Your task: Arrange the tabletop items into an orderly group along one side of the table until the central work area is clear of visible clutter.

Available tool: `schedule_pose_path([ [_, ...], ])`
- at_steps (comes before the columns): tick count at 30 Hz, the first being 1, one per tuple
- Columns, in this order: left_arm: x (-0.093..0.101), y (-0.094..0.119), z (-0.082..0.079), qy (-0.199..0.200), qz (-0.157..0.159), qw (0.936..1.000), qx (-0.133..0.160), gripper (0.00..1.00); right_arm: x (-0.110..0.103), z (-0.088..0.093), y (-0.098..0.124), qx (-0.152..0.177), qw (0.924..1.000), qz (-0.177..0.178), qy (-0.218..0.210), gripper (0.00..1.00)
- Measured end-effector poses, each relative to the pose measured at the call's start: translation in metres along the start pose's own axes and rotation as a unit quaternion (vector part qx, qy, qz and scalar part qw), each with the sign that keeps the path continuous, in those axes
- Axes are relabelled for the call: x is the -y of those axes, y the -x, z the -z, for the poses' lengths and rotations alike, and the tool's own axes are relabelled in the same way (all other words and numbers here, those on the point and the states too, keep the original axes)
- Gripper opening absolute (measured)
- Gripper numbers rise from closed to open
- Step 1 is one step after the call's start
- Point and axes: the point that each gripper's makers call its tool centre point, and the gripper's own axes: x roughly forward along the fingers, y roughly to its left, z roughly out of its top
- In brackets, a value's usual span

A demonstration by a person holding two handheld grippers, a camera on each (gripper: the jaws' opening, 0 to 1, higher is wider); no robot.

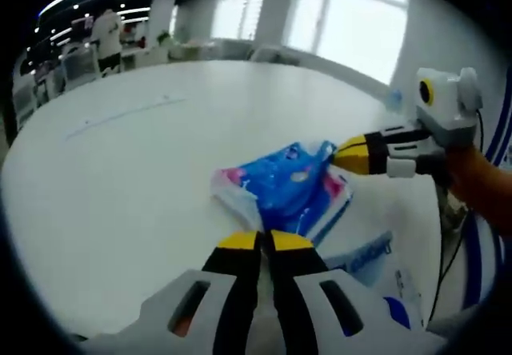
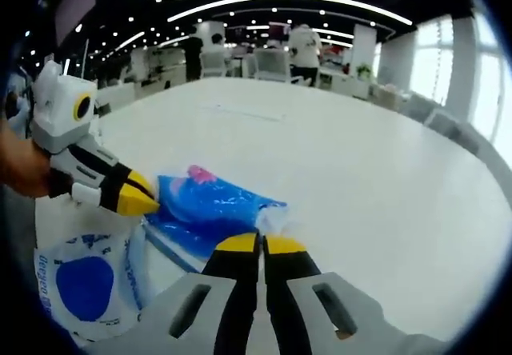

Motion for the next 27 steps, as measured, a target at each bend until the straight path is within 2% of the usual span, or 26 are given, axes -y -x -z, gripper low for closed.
schedule_pose_path([
  [7,0.0035,-0.0019,0.0002,0.004,0.006,1.0,-0.001,0.01,0.0029,0.0077,0.0022,-0.007,0.9999,0.003,-0.009,0.02],
  [17,0.006,-0.0024,0.001,0.003,0.009,0.9999,-0.003,0.02,0.0041,0.0077,0.0033,-0.005,0.9998,0.008,-0.016,0.03],
  [27,0.002,0.0006,0.0009,0.004,0.001,1.0,-0.005,0.12,0.0033,0.0065,0.0041,-0.004,0.9996,0.008,-0.025,0.09],
])
